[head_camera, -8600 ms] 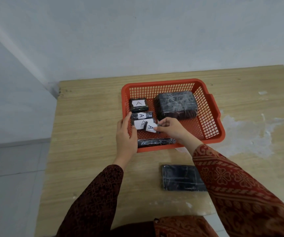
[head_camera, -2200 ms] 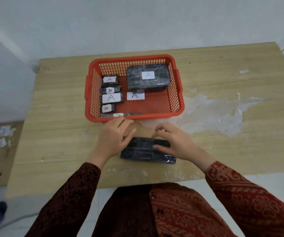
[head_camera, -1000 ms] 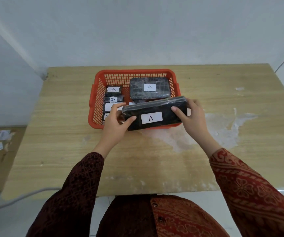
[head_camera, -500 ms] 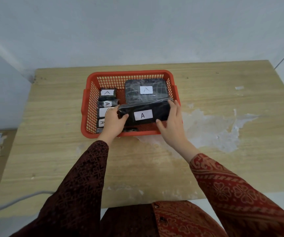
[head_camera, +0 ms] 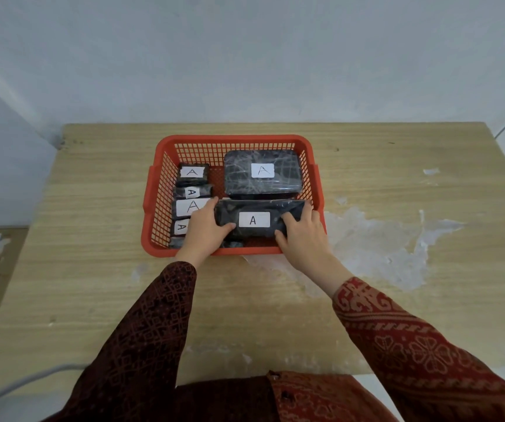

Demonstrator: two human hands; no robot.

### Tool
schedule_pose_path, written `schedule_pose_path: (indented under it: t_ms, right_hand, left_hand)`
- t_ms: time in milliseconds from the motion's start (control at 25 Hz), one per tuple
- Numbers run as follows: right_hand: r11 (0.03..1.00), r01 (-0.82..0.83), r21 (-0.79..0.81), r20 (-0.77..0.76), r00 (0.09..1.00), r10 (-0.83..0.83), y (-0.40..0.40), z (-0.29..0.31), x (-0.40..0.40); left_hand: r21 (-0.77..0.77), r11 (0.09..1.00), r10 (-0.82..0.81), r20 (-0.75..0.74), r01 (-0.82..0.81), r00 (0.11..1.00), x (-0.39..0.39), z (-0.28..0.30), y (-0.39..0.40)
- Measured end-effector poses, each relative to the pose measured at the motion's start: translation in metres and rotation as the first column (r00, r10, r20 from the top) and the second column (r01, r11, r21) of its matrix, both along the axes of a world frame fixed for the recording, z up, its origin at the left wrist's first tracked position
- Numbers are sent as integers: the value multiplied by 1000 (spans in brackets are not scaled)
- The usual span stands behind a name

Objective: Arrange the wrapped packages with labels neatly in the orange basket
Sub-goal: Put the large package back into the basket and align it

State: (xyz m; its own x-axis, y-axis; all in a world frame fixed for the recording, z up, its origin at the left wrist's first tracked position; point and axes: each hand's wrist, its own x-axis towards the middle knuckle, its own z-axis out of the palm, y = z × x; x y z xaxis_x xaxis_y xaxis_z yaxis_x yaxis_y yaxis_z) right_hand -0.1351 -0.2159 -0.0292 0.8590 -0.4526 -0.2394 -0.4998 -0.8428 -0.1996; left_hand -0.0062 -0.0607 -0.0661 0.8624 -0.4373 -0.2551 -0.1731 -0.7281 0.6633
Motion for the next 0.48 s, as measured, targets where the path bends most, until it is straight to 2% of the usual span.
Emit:
schedule_pose_path:
  t_ms: [120, 200, 400, 480]
  right_hand:
    - [998, -9, 56, -65, 998, 12, -1, -2, 6]
    - [995, -22, 98, -72, 997, 29, -3, -2, 8]
    - [995, -96, 26, -138, 985, 99, 0, 1, 8]
    - [994, -93, 56, -185, 977, 102, 4, 3, 9]
  left_hand:
    - [128, 983, -124, -53, 130, 991, 6, -3, -1]
    - [137, 975, -167, -60, 174, 984, 9, -4, -2]
    - [182, 970, -167, 19, 161, 986, 9, -5, -6]
    - [196, 970, -157, 40, 146, 987, 7, -5, -6]
